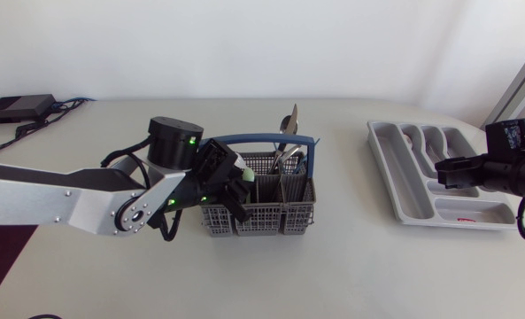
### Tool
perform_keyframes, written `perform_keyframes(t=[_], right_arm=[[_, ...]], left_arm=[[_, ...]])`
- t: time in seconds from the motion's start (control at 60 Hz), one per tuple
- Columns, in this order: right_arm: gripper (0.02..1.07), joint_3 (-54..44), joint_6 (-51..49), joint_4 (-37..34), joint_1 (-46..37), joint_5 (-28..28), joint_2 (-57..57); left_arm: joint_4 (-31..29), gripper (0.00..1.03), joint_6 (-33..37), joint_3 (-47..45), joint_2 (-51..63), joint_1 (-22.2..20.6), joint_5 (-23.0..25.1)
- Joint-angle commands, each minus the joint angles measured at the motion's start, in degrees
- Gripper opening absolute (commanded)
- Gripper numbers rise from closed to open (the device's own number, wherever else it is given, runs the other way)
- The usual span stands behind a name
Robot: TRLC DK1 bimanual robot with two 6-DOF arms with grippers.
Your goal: Sort the cutlery from the basket into the organizer compartments.
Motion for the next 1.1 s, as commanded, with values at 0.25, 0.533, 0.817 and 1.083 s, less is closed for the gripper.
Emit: perform_keyframes(t=[0.25, 0.533, 0.817, 1.083], right_arm=[[0.75, -2.07, 0.18, 1.12, 0.0, -0.17, 0.62], [0.75, -2.42, 0.18, 1.12, 0.0, -0.17, 0.45], [0.75, -2.95, 0.18, 1.91, 0.0, -0.17, 0.62], [0.75, -3.3, 0.18, 2.43, 0.0, -0.17, 0.71]], left_arm=[[-0.09, 0.46, -1.01, 3.01, 2.67, -1.01, 2.26], [2.28, 0.46, -0.14, 3.62, 4.25, -1.36, 0.32], [-0.09, 0.46, -1.1, 3.98, 2.75, -1.27, 6.83], [-0.09, 0.38, -1.1, 4.5, 3.02, -1.36, 8.32]])
